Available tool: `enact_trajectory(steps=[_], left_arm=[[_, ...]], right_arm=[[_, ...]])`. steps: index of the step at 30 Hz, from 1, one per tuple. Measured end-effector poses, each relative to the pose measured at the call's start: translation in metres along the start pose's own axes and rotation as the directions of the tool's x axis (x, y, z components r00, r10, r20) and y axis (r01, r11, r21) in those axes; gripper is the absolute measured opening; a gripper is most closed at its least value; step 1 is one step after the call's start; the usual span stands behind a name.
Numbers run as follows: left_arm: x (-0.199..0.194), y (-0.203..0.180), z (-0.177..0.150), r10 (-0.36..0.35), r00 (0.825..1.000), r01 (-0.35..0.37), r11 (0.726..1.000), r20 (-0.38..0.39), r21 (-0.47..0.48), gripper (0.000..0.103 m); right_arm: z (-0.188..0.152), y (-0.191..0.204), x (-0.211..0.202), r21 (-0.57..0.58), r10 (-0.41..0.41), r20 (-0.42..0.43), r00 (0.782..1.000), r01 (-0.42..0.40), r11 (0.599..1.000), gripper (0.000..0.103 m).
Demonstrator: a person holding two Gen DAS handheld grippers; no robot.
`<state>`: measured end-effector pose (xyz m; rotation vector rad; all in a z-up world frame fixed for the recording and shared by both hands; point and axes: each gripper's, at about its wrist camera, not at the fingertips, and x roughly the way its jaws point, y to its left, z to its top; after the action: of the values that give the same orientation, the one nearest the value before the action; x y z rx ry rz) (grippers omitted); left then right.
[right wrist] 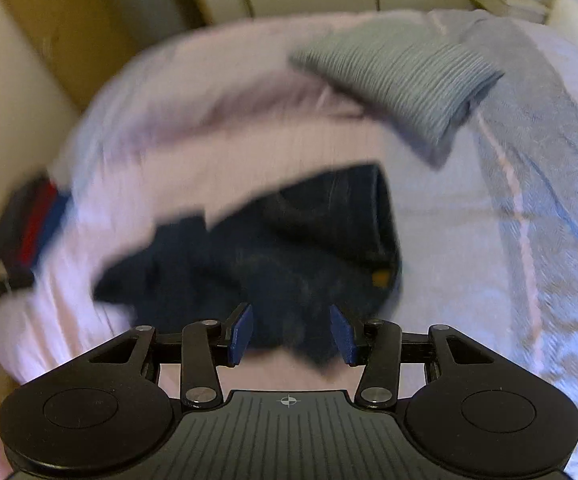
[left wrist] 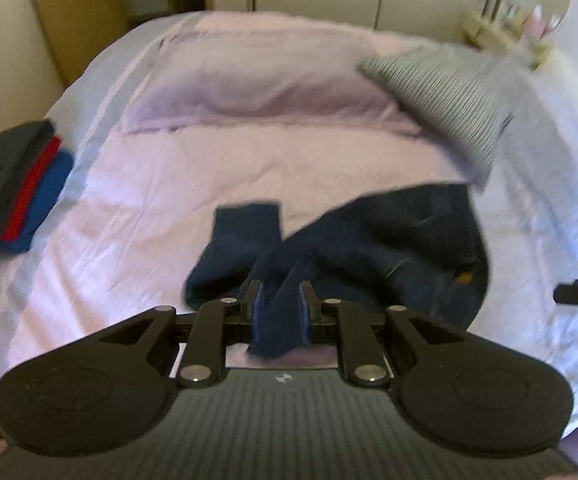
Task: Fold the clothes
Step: 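Carry the jeans with both tools onto the pink-sheeted bed and open both, then move both tools toward the jeans lying on the pink sheet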
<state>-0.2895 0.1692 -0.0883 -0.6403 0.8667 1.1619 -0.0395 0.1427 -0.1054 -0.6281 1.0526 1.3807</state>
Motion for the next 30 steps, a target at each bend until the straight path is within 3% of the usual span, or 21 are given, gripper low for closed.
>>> enact_trajectory(steps=[3,14,30], left_arm=[[-0.013,-0.002,-0.021,0.022,1.000,-0.022,1.000,0.015,0.006,0.022],[-0.053,-0.032,-0.081,0.119,0.993,-0.118,0.992,0.022,-0.049,0.031],[-0.111,-0.074,-0.181,0.178,0.984,-0.178,0.983,-0.017,-0.041,0.032]], right_arm=[[-0.040,0.021,-0.005,-0.047,-0.006,-0.020,1.000,0.005,0.999,0.047],[-0.093,0.024,-0.044,-0.119,-0.033,-0.018,0.999,0.031,0.992,0.047],[-0.185,0.000,-0.083,-0.095,-0.004,-0.045,0.999,-0.001,0.996,0.047]])
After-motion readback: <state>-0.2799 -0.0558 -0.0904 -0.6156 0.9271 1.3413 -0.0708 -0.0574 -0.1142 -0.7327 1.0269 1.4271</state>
